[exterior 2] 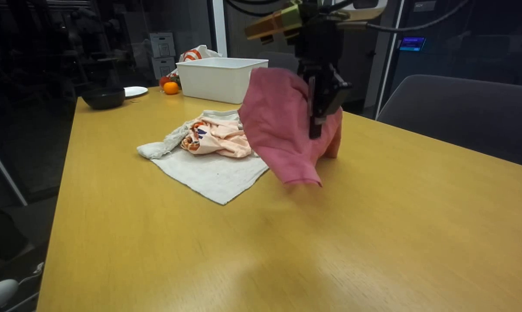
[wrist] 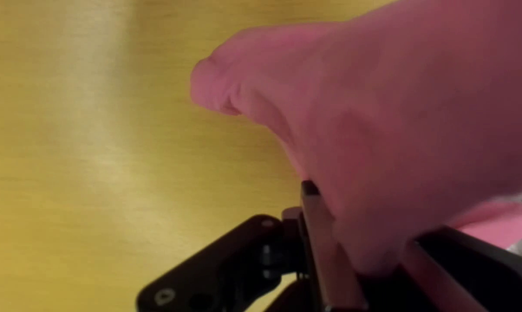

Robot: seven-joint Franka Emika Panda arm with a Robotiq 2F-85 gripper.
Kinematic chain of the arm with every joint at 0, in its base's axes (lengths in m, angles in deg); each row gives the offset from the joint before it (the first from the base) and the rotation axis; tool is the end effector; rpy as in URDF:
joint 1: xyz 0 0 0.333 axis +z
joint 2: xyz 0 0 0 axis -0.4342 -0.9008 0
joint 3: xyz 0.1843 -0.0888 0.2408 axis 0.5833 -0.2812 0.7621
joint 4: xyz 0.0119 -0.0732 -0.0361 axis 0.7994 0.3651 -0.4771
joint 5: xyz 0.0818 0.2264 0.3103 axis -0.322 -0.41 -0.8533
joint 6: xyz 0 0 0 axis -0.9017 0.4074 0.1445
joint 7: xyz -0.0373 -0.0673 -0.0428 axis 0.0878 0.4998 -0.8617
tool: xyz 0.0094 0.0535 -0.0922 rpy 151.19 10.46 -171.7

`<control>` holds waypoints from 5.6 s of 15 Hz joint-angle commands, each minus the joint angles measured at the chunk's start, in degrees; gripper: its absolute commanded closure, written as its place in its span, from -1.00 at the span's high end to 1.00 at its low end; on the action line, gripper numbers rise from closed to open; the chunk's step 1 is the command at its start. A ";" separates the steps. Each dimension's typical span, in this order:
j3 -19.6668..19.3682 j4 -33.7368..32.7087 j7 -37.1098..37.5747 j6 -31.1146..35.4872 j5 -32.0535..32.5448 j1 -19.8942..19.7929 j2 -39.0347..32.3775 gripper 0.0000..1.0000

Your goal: Separate the objects on the table

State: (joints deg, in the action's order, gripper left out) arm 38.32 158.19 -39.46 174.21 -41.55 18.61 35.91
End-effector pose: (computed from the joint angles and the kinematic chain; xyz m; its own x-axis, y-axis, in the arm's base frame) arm 0.5374 -0.1650 0.4158 0.9001 -0.4330 -0.0492 -0.4210 -0.8932 0.1579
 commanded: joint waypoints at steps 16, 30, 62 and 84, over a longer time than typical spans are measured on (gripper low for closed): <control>11.17 0.17 7.14 14.52 -7.69 9.33 -2.27 1.00; 14.42 -5.88 -18.69 0.10 -29.28 7.26 -14.66 0.95; 7.34 -6.33 -17.16 0.64 -25.10 3.64 4.50 -0.91; 4.13 11.63 24.65 1.59 5.40 -17.01 41.57 -0.92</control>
State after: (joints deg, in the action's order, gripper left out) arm 40.53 165.26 -20.51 177.01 -39.53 5.70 71.20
